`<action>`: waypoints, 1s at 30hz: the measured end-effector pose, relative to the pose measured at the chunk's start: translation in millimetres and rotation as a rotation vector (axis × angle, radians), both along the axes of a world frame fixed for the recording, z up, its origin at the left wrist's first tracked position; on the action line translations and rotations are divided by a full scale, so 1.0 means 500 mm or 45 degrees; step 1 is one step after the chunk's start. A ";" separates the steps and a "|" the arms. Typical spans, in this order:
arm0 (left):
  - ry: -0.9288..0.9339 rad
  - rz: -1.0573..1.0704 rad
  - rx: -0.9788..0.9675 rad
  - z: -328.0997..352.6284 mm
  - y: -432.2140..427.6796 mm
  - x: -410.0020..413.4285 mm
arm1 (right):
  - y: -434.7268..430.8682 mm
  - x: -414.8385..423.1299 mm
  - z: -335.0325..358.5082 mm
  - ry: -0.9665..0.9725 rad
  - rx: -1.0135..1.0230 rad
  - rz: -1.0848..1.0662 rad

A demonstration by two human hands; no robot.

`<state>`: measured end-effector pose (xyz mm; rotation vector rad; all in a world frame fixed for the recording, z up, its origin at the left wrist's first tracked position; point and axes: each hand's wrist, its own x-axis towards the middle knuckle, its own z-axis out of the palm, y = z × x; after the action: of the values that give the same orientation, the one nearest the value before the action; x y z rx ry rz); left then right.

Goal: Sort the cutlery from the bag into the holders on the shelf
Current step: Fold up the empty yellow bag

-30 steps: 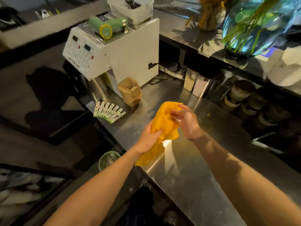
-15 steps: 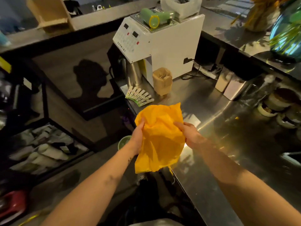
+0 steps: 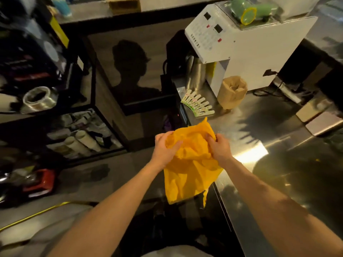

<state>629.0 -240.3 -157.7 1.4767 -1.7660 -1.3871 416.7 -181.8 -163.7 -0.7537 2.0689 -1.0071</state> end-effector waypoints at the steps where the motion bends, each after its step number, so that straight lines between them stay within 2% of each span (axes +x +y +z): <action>1: -0.005 0.025 -0.006 -0.001 0.001 -0.004 | -0.002 0.002 0.005 -0.009 -0.009 -0.008; 3: -0.010 0.126 0.022 -0.018 -0.023 0.023 | -0.028 0.032 0.009 -0.051 -0.042 -0.004; 8: 0.243 0.548 0.254 -0.012 -0.076 0.067 | -0.062 0.068 0.014 -0.228 0.029 -0.070; 12: 0.177 0.651 0.158 0.003 -0.111 0.084 | -0.076 0.081 0.009 -0.241 0.049 -0.083; 14: 0.199 0.658 0.161 0.014 -0.124 0.087 | -0.090 0.091 0.008 -0.195 0.067 -0.117; 16: 0.273 0.631 0.297 0.027 -0.128 0.090 | -0.103 0.100 0.008 -0.157 0.100 -0.186; 18: 0.320 0.511 0.491 0.030 -0.129 0.102 | -0.118 0.107 0.008 -0.139 0.122 -0.257; 21: 0.239 0.264 0.570 0.016 -0.117 0.132 | -0.133 0.110 0.009 -0.137 0.127 -0.343; 25: 0.098 -0.018 0.428 -0.013 -0.112 0.167 | -0.146 0.110 0.000 -0.166 0.128 -0.407; 30: -0.130 0.040 -0.181 -0.023 -0.095 0.172 | -0.160 0.122 -0.001 -0.223 0.142 -0.468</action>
<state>715.2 -288.0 -169.0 1.5157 -1.8534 -1.1640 477.8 -261.8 -164.0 -0.2208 2.1296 -1.0980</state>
